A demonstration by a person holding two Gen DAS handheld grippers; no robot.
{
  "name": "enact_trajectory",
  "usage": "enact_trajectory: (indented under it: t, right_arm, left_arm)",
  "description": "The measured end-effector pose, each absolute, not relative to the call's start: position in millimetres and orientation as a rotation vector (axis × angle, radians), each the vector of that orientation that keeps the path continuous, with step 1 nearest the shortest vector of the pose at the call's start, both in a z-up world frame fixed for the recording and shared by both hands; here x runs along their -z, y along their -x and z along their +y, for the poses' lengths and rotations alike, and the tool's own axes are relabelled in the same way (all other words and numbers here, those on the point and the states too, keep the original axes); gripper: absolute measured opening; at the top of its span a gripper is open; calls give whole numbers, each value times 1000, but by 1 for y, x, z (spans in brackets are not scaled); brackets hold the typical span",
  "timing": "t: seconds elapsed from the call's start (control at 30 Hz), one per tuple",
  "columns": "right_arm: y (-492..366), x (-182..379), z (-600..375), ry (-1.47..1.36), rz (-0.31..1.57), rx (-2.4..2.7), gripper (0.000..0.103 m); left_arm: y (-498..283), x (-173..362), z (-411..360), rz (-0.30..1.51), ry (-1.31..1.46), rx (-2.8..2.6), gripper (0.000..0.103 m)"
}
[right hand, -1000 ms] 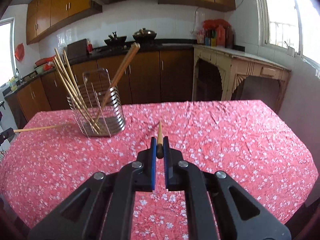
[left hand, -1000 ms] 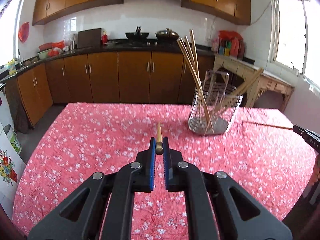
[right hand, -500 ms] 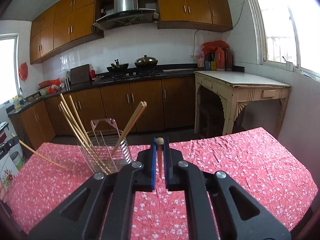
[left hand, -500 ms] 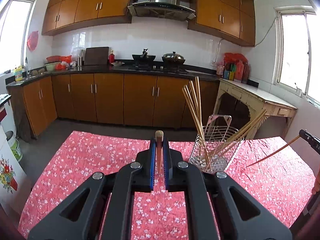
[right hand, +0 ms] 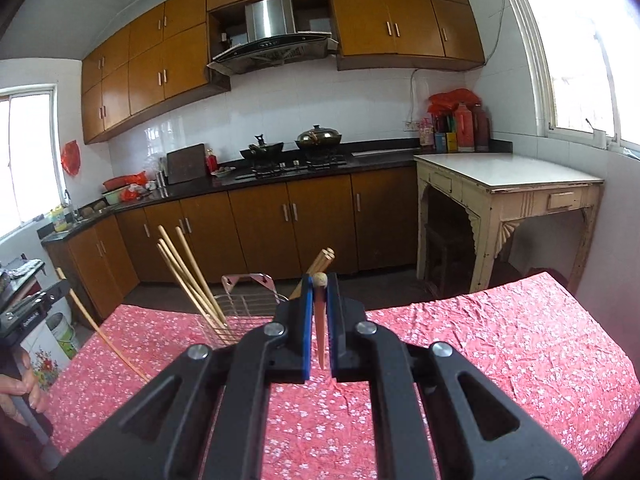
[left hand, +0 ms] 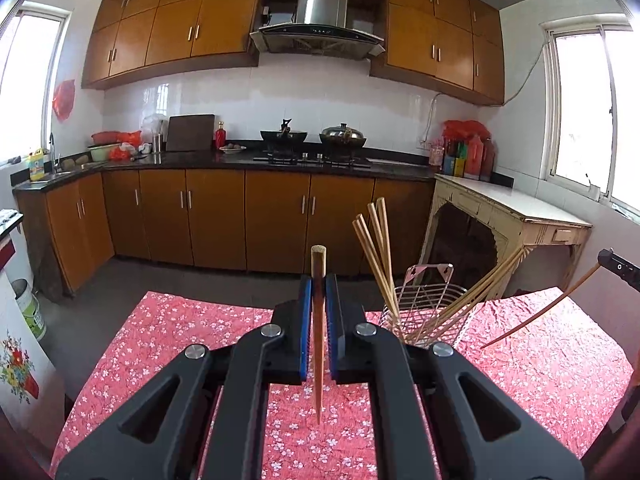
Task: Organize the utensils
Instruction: 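Lift the held chopstick and carry it over the wire holder with both tools, then lower the chopstick into the holder and open the left tool while the right tool opens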
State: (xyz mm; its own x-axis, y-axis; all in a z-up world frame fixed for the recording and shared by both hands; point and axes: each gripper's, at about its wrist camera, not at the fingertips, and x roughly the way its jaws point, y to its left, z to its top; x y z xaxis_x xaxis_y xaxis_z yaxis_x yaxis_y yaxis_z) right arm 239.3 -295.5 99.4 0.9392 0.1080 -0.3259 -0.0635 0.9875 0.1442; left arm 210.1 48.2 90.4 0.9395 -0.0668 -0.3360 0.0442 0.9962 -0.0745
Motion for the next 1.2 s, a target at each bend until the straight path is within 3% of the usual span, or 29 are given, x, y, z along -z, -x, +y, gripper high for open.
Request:
enact_trajectory:
  t: [0.37,0.6,1.2]
  right_arm:
    - [-220,-181,-294,-173,259,-199,7]
    - [-256,-204,-267,-151,261,-219,7]
    - [-360,-157,-236,-135,485,-270,7]
  left_arm:
    - [-205,-172,24,243,109,143,7]
    - [-230,-204,-7,197,126,168,7]
    - [-318,-159,-47,262,118,95,7]
